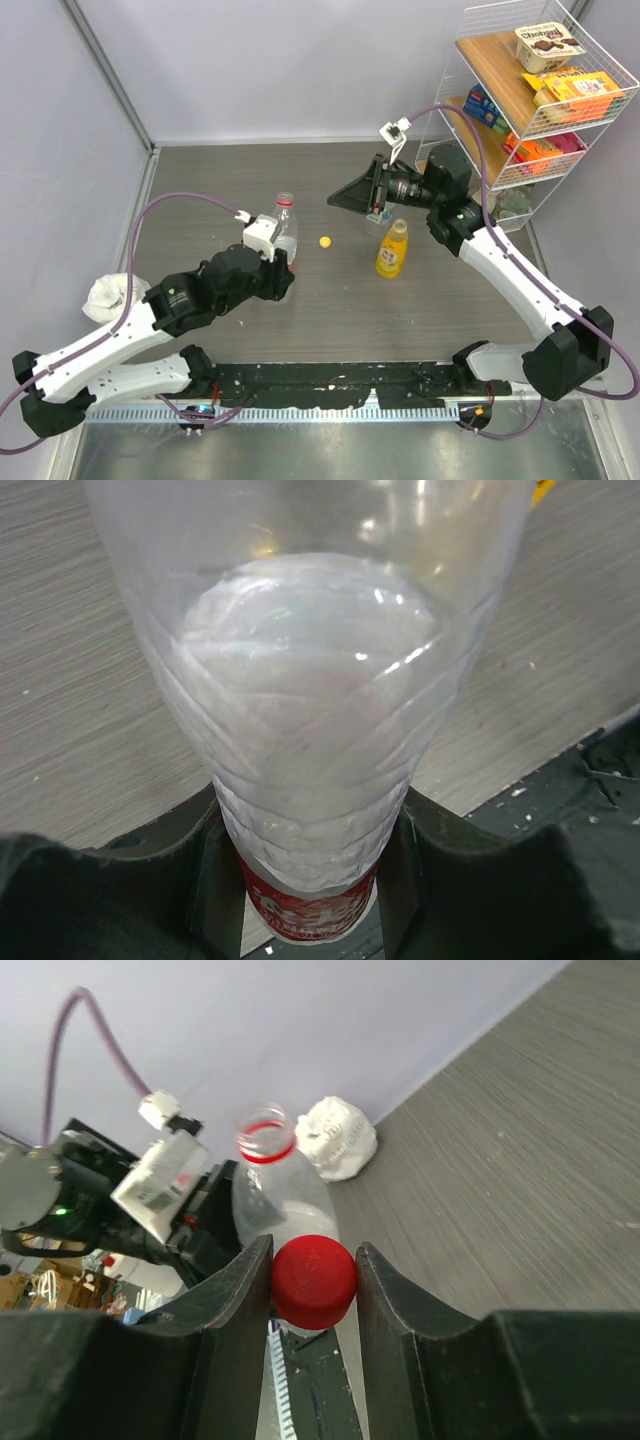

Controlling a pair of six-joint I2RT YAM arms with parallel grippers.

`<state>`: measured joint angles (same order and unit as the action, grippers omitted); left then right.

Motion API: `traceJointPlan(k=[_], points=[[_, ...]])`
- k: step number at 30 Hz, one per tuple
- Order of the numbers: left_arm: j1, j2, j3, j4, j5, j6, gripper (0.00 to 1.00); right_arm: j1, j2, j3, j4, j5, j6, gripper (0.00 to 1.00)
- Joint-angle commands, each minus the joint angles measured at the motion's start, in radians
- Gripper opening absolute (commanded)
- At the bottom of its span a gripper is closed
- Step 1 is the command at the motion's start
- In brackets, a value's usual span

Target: Unscrew the bottle caps

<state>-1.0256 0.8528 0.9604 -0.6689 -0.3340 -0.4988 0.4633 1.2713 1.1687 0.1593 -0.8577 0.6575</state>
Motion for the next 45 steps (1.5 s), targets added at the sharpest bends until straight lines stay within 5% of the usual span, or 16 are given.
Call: traceJointPlan(k=[1, 10, 18, 30, 36, 45], points=[[-0.002, 0.017, 0.024, -0.024, -0.134, -0.035, 0.0, 0.049, 0.025, 0.048, -0.209, 0.1, -0.169, 0.02], [0.045, 0.095, 0.037, -0.057, -0.136, -0.075, 0.0, 0.267, 0.181, 0.151, -0.607, 0.524, -0.458, 0.02], [0.245, 0.155, -0.049, 0.041, 0.179, -0.067, 0.0, 0.379, 0.304, 0.135, -0.661, 0.802, -0.516, 0.02], [0.432, 0.088, -0.203, 0.167, 0.449, -0.093, 0.0, 0.385, 0.407, 0.071, -0.595, 0.898, -0.473, 0.1], [0.492, 0.042, -0.238, 0.199, 0.541, -0.093, 0.0, 0.387, 0.43, 0.086, -0.61, 0.948, -0.458, 0.37], [0.507, 0.058, -0.236, 0.216, 0.602, -0.086, 0.0, 0.385, 0.41, 0.103, -0.629, 1.023, -0.446, 0.65]])
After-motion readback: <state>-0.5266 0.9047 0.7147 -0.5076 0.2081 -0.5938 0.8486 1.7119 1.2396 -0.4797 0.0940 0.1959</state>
